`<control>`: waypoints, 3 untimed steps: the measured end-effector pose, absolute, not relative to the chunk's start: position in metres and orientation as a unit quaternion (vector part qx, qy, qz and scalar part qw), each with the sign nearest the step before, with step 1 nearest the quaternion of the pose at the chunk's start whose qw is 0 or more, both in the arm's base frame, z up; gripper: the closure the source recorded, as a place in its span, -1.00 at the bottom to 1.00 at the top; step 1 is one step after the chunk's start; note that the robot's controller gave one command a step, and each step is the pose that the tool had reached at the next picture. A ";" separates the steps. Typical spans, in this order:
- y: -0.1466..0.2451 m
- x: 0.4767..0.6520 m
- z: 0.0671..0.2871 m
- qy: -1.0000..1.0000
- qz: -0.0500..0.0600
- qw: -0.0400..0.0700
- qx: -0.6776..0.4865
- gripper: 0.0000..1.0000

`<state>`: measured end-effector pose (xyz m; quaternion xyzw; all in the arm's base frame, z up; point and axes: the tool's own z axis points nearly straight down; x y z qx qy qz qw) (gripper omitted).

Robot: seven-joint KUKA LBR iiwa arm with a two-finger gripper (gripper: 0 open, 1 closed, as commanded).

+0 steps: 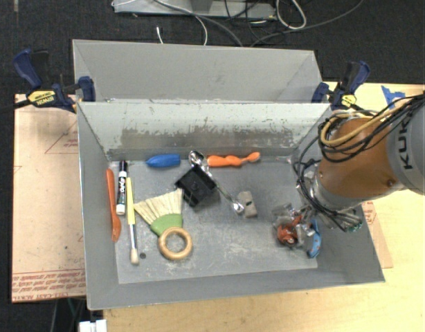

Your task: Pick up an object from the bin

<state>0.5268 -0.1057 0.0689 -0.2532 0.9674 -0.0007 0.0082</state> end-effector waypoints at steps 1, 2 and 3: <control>-0.105 0.527 0.071 0.968 0.000 0.009 -0.249 1.00; -0.105 0.527 0.075 0.968 0.000 0.009 -0.250 1.00; -0.104 0.527 0.078 0.968 0.000 0.009 -0.251 1.00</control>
Offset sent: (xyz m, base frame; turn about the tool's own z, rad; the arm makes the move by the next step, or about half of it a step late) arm 0.0002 0.0001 0.0077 0.0018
